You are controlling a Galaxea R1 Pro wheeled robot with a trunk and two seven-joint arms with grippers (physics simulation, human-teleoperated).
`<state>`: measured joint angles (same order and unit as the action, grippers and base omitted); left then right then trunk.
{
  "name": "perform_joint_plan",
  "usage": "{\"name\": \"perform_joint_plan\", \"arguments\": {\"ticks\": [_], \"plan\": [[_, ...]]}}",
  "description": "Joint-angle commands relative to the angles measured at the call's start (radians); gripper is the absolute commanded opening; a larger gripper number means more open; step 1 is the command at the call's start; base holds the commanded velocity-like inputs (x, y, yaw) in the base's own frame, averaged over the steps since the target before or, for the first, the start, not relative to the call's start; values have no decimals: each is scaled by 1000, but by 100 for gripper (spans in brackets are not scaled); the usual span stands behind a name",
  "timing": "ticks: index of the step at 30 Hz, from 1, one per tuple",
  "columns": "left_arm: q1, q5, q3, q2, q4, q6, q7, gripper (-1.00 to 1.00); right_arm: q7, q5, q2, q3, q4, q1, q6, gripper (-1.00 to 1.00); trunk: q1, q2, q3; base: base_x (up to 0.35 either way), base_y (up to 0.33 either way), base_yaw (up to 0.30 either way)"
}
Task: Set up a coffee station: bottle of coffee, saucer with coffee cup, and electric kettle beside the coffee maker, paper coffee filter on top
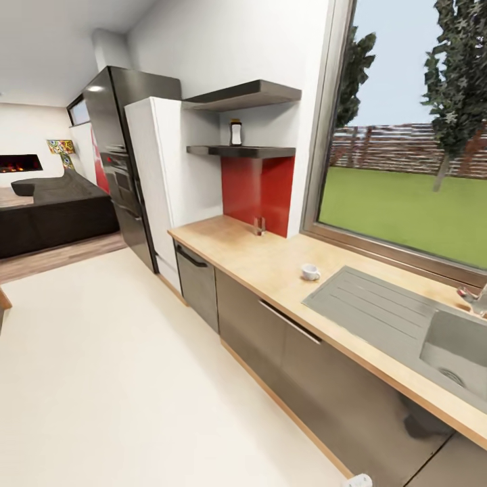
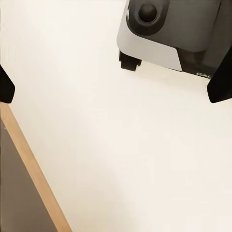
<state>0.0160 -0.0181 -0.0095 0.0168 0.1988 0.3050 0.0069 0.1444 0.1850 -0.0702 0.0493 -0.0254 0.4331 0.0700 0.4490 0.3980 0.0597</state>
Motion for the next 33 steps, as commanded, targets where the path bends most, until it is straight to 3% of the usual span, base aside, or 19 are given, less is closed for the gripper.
{"name": "perform_joint_plan", "arguments": {"ticks": [1,9,25,33], "plan": [[1,-2,-1,0,-1,3,1,100,1,4,0,4,1,1,4,100,1,2,2,241,249,0],[1,-2,-1,0,-1,4,1,100,6,4,0,4,0,1,4,100,1,2,2,235,239,-64],[1,-2,0,-2,-1,5,1,100,9,2,2,4,0,1,4,100,1,2,2,19,20,-291],[1,-2,-1,-8,-1,5,1,100,9,2,3,4,1,1,4,100,1,2,2,51,209,-298]]}}
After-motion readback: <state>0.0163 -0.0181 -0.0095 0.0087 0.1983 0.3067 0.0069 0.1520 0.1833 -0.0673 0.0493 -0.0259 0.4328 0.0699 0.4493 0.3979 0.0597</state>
